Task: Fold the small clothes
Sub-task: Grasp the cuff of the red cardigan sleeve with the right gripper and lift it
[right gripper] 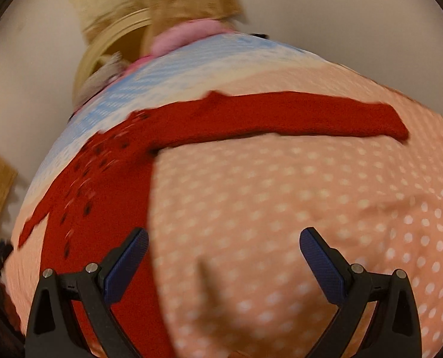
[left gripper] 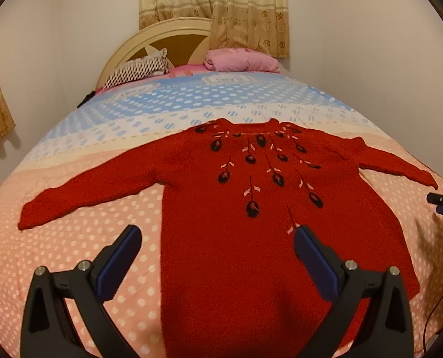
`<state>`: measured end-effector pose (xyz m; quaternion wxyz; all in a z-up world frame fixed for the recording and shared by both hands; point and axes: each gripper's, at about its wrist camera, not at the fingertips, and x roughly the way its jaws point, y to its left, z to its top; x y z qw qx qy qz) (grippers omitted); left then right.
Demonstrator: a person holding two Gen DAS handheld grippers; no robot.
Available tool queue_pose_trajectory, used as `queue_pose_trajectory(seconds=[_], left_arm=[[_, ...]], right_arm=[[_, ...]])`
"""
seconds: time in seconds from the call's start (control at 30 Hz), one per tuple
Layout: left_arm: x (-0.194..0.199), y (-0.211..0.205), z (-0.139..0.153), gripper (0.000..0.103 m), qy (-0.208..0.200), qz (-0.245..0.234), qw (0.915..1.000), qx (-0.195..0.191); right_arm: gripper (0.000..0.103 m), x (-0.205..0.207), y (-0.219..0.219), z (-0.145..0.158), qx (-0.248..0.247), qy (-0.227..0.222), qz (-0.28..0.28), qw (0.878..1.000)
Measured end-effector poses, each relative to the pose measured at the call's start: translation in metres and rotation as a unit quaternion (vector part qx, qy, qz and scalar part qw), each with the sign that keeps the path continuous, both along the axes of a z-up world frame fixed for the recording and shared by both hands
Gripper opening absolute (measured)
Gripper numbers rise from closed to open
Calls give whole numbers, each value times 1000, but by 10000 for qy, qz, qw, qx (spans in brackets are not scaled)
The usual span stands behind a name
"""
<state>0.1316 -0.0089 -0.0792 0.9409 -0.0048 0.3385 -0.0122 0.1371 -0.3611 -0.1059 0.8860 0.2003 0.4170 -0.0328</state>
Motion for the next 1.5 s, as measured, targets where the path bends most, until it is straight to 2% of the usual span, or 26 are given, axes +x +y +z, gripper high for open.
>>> queue_pose_trajectory(seconds=[0.17, 0.27, 0.33, 0.4, 0.43, 0.53, 0.67, 0.73, 0.8, 0.83, 0.9, 0.97, 1.1, 1.3, 1.5], left_arm=[[18, -1, -8, 103, -107, 17, 9998, 189], [27, 2, -11, 103, -171, 100, 9993, 314], [31, 4, -14, 103, -207, 158, 9994, 247], [31, 5, -17, 103, -181, 174, 9996, 114], [33, 6, -19, 103, -151, 193, 9996, 102], [36, 10, -19, 103, -215, 332, 9990, 197], [46, 20, -20, 103, -254, 529, 9982, 129], [49, 23, -23, 103, -208, 591, 9979, 145], [51, 26, -27, 103, -161, 625, 9978, 144], [51, 28, -29, 103, -132, 632, 9978, 138], [51, 30, -33, 103, -91, 647, 9977, 162], [51, 32, -36, 103, -38, 655, 9977, 160], [49, 37, -36, 103, -29, 704, 9975, 52], [43, 52, -32, 103, -94, 872, 9960, -155], [44, 62, -29, 103, -99, 985, 9949, -202]], right_arm=[[100, 13, -62, -1, 234, -63, -668, 9975], [90, 19, -106, -3, 383, -51, -1190, 9921], [83, 21, -131, -6, 516, -30, -1449, 9881], [69, 23, -158, -13, 857, 58, -1767, 9805], [68, 23, -168, -16, 986, 122, -1890, 9769], [66, 25, -184, -21, 971, 263, -2084, 9729], [63, 32, -194, -25, 904, 347, -2168, 9714], [56, 42, -195, -27, 811, 347, -2181, 9719], [42, 49, -197, -27, 776, 311, -2141, 9732], [27, 52, -199, -27, 818, 296, -2108, 9736], [13, 58, -199, -26, 793, 225, -2048, 9753], [7, 61, -198, -20, 667, 146, -1968, 9781], [6, 68, -189, 7, 526, -140, -1799, 9822], [6, 78, -169, 70, 268, -751, -1561, 9845], [6, 100, -123, 129, -71, -1170, -1079, 9872]])
